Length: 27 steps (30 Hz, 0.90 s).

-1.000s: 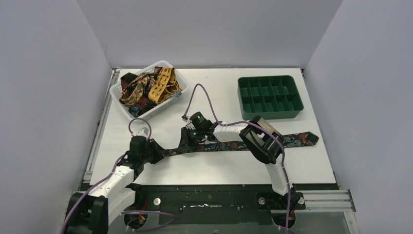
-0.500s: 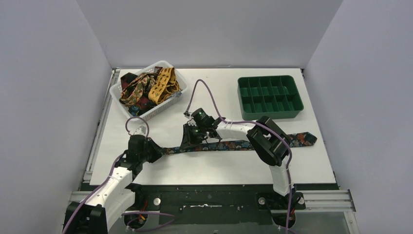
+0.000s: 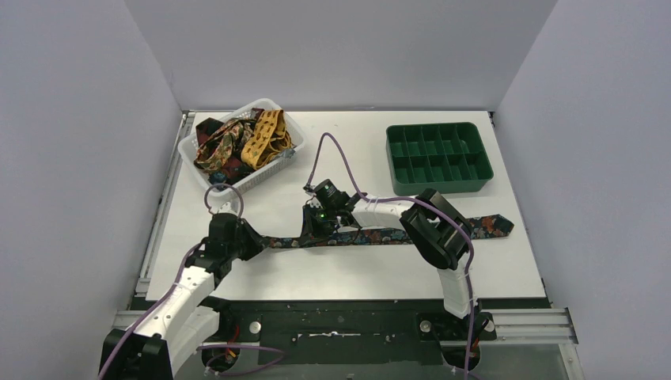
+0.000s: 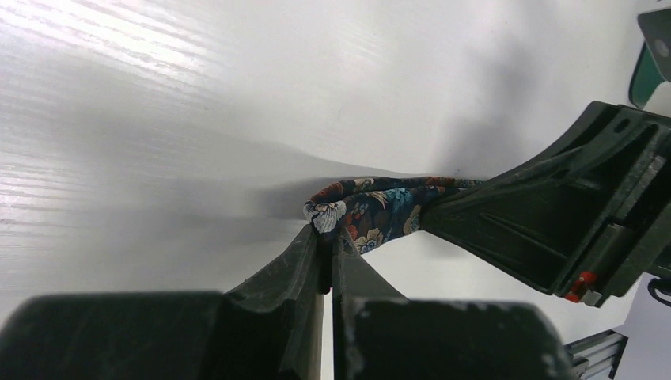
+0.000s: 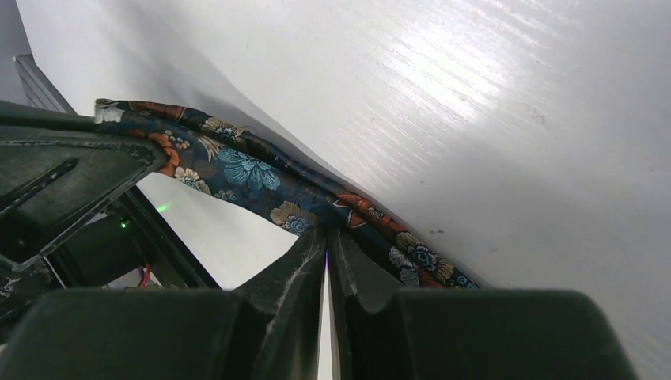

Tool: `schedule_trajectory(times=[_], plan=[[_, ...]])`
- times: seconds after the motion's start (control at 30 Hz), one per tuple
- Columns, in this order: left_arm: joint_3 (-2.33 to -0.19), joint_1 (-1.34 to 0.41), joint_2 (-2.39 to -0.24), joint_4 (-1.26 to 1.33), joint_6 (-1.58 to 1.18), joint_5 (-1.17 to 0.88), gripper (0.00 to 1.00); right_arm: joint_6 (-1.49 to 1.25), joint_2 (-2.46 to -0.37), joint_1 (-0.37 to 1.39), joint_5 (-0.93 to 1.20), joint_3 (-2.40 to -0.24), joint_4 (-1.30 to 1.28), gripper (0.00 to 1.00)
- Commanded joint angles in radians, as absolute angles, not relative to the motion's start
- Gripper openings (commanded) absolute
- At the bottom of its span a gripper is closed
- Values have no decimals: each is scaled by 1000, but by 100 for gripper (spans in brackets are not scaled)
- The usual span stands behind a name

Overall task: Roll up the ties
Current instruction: Roll the tie at the center of the board.

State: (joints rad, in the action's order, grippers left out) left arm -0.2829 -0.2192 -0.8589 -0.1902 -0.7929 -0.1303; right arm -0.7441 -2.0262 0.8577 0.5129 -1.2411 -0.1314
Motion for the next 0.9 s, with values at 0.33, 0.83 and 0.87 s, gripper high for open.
schedule_trajectory(times=[0.33, 0.83, 0.87], plan=[[-492, -428, -924, -257, -739, 21, 0, -770, -2049, 850, 500, -1223, -110, 9], [-548, -627, -1095, -93, -795, 3, 0, -833, -1983, 819, 580, -1181, 22, 9], [-547, -634, -1099, -94, -799, 23, 0, -848, -1964, 812, 586, -1164, 52, 10]])
